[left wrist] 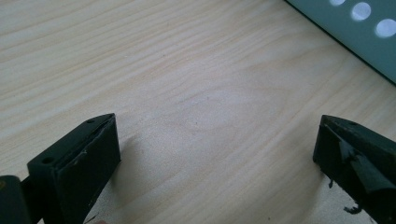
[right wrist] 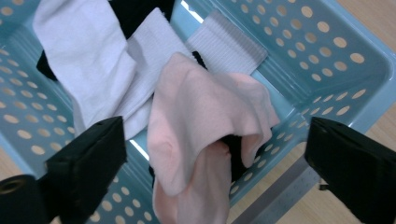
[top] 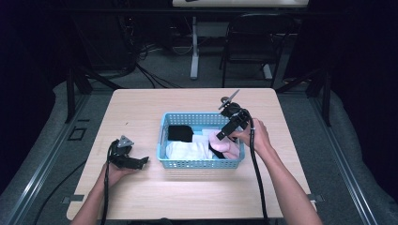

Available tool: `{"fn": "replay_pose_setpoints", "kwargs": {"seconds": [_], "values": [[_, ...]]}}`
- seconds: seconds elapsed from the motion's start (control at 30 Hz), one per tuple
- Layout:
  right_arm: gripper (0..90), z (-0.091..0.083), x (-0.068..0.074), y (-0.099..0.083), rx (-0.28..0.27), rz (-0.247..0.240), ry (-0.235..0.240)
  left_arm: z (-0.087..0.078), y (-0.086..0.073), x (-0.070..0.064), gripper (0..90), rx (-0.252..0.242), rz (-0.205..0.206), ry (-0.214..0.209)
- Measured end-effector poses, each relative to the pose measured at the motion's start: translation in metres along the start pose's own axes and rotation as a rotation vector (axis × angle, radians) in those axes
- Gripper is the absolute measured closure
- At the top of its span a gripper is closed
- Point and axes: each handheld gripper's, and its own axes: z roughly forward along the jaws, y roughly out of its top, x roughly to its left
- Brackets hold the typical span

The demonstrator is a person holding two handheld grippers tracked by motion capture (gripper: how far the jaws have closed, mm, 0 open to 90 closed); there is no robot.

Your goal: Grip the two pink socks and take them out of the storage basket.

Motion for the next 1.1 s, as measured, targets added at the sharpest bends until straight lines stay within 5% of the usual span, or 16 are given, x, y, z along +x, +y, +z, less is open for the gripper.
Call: {"fn": "replay_pose_setpoints", "kwargs": {"seconds": [0.23,0.47,0.77,1.1], "values": [[42.6,0.008,-0.002,0.005,0.058,0.001,-0.011,0.0,0.0,0.0,0.5,0.0,0.0,0.0],[70.9,0.006,-0.001,0.004,0.059,0.008,-0.022,0.0,0.0,0.0,0.5,0.0,0.0,0.0],[85.3,-0.006,0.002,0.004,0.013,-0.005,-0.033,0.0,0.0,0.0,0.5,-0.001,0.0,0.0],[87.6,-0.008,0.002,0.003,0.005,-0.001,-0.017,0.0,0.0,0.0,0.5,-0.001,0.0,0.0]]}}
